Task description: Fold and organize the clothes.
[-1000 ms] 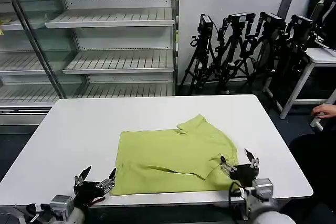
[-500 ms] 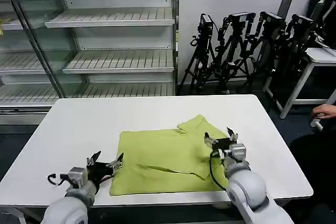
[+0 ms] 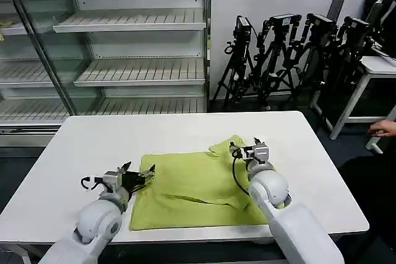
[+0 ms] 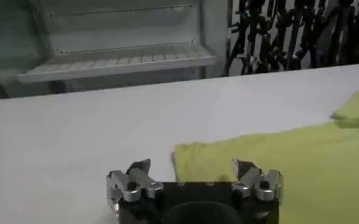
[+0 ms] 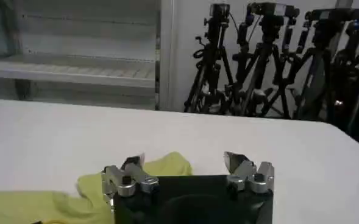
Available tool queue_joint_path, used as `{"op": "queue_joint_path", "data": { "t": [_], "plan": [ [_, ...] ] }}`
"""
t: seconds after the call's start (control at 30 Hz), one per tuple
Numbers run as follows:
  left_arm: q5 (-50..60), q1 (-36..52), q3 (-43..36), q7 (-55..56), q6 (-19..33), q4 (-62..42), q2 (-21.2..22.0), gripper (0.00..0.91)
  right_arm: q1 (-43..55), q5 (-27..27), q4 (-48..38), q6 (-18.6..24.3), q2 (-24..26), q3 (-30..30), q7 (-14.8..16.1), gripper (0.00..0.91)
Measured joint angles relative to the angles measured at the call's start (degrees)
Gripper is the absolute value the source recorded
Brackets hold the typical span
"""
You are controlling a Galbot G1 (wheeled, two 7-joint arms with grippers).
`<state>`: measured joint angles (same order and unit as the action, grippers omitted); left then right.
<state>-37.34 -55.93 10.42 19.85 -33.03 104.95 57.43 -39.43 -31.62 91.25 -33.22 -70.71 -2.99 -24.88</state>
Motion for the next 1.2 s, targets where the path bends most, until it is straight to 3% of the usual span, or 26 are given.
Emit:
{"op": "queue_joint_path", "data": {
  "t": [0.33,0.37,0.4,0.43,0.47,0.6,0.67,0.7,0.77,1.2],
  "plan": [
    [1.1,7.3,-3.5,-0.6,0.0,-7.6,1.5,0.907,5.1,-1.0,-8.3,0.0,-2.7,1.3,0.3,0.907],
    [1.0,7.7,-3.8,-0.7,0.0,-8.1,1.6,0.353,5.4,-1.2,-9.0,0.0,-2.9,1.3,0.3,0.907],
    [1.0,8.0,-4.0,-0.7,0.0,-8.6,1.7,0.353,5.7,-1.4,-9.7,0.0,-3.1,1.4,0.4,0.907],
    [1.0,8.2,-4.2,-0.8,-0.1,-8.9,1.7,0.071,5.9,-1.5,-10.3,0.0,-3.3,1.6,0.5,0.907],
    [0.8,8.3,-4.4,-0.9,-0.1,-9.2,1.7,0.030,6.1,-1.7,-10.9,0.0,-3.4,1.7,0.6,0.907],
    [0.4,8.6,-4.7,-1.3,-0.1,-9.7,1.7,0.020,6.8,-2.2,-12.9,0.0,-3.8,2.0,0.9,0.907],
    [0.1,8.6,-4.9,-1.4,0.0,-9.8,1.5,0.020,7.0,-2.3,-13.7,0.2,-4.0,2.1,1.1,0.574],
    [0.0,8.5,-5.0,-1.5,0.0,-9.8,1.5,0.020,7.1,-2.4,-14.0,0.2,-4.1,2.1,1.2,0.262],
    [-0.1,8.3,-5.1,-1.5,0.1,-9.7,1.5,0.020,7.3,-2.5,-14.6,0.3,-4.2,2.1,1.3,0.000],
    [-1.1,5.6,-3.9,-1.6,0.1,-8.2,1.3,0.020,7.8,-2.9,-15.7,0.4,-4.4,2.7,2.3,0.000]
  ]
}}
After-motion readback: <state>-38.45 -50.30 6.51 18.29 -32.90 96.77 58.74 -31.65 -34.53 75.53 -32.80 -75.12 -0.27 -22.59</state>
